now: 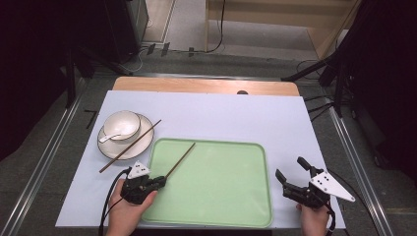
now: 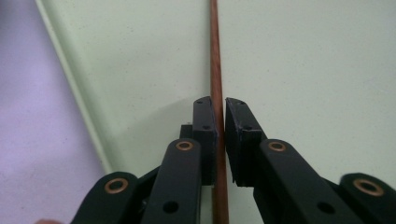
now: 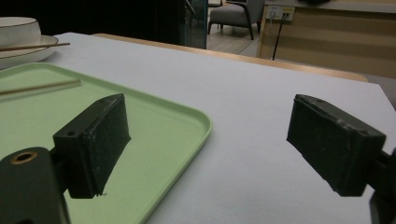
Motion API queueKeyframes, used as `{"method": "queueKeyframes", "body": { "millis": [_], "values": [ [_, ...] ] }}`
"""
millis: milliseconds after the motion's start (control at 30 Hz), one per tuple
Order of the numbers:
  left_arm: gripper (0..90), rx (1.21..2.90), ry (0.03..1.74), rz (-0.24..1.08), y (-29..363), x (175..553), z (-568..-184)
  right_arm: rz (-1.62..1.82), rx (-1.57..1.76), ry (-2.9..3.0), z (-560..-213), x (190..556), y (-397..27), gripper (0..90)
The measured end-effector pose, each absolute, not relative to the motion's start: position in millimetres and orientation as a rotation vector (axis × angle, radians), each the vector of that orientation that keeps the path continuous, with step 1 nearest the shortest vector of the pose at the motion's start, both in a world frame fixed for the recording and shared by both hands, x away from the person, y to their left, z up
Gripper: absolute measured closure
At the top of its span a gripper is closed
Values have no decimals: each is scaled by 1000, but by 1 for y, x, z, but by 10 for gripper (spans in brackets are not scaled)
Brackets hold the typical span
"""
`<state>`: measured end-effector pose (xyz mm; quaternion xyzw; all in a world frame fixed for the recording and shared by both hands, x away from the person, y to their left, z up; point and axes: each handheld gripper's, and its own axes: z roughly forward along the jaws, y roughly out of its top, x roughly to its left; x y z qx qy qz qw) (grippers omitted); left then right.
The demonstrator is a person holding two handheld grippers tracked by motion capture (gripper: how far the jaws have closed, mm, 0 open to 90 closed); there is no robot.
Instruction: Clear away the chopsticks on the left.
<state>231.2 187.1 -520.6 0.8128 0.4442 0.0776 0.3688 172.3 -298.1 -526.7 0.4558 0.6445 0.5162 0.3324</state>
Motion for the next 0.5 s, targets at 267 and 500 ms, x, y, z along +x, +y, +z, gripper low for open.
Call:
{"method": "queueKeyframes", "body": {
  "millis": [267, 500],
  "values": [
    [732, 2057, 1101, 191, 191, 240, -513, 1346, 1187, 1681, -527, 172, -298, 130],
    [900, 2113, 978, 150, 161, 260, -506, 1343, 1184, 1687, -527, 174, -298, 130]
  ]
}}
